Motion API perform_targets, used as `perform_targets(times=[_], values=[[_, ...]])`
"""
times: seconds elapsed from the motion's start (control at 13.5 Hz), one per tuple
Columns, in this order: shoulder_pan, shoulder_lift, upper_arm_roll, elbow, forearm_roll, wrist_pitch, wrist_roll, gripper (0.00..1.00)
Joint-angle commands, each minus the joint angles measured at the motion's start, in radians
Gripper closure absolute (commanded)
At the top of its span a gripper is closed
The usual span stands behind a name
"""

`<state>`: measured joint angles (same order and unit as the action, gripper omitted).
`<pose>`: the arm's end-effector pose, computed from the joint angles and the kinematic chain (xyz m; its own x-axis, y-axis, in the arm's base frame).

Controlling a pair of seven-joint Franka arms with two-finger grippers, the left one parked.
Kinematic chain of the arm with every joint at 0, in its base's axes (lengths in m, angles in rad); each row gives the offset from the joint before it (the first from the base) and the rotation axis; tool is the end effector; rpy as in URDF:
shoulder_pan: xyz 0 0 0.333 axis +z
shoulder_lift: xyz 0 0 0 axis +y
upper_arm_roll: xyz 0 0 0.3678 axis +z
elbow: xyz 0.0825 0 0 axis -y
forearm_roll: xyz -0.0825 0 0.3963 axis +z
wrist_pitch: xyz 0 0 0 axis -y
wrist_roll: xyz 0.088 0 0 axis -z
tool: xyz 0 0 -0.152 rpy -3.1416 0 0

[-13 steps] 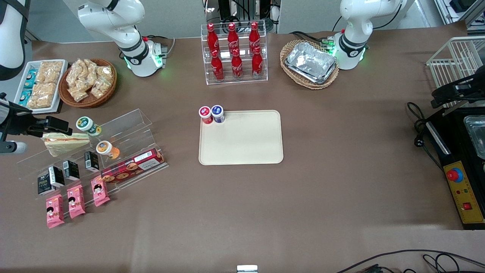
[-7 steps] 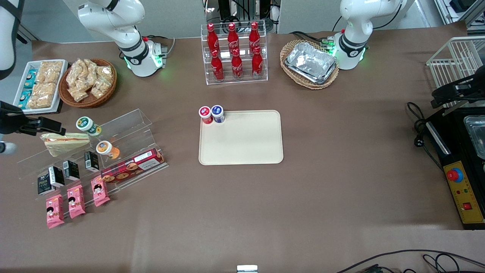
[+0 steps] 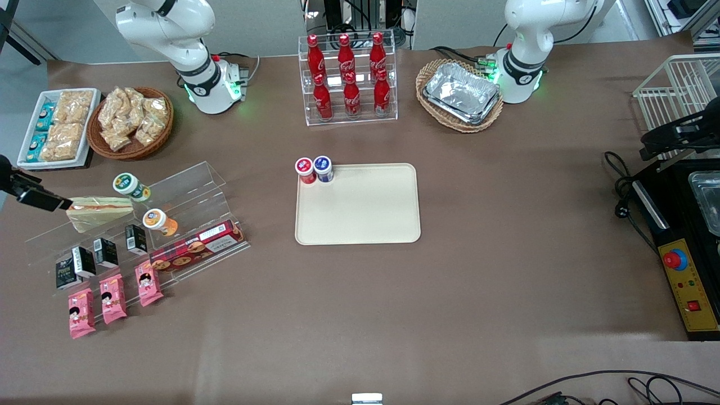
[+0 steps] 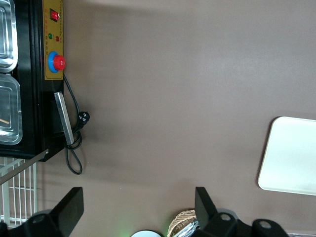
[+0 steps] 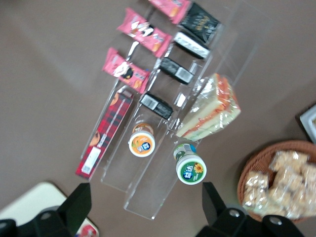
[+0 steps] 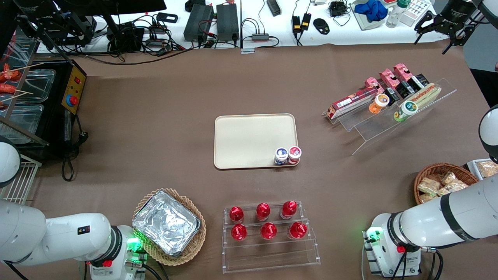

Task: Place sandwich on tray
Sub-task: 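Move the right gripper toward the wrapped sandwich on the acrylic display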

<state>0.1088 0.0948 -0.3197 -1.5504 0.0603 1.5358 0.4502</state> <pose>0.5786 -0.1058 0.5862 0.7834 -0.6122 -0.1072 -0.6141 -0.7890 0.0181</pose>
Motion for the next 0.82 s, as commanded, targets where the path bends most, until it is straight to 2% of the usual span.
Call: perform_targets(times=[0.0, 0.15, 0.37, 0.52, 0.74], values=[[-0.001, 0.000, -0.001, 0.000, -0.039, 0.020, 0.279, 0.00], [-0.020, 0.008, -0.013, -0.002, -0.039, 0.020, 0.346, 0.00], [-0.032, -0.001, -0.033, -0.031, -0.074, 0.026, 0.352, 0.00], [-0.034, 0.000, -0.048, -0.045, -0.074, 0.036, 0.354, 0.00], [-0.032, -0.015, -0.076, -0.181, -0.077, 0.163, 0.354, 0.00]])
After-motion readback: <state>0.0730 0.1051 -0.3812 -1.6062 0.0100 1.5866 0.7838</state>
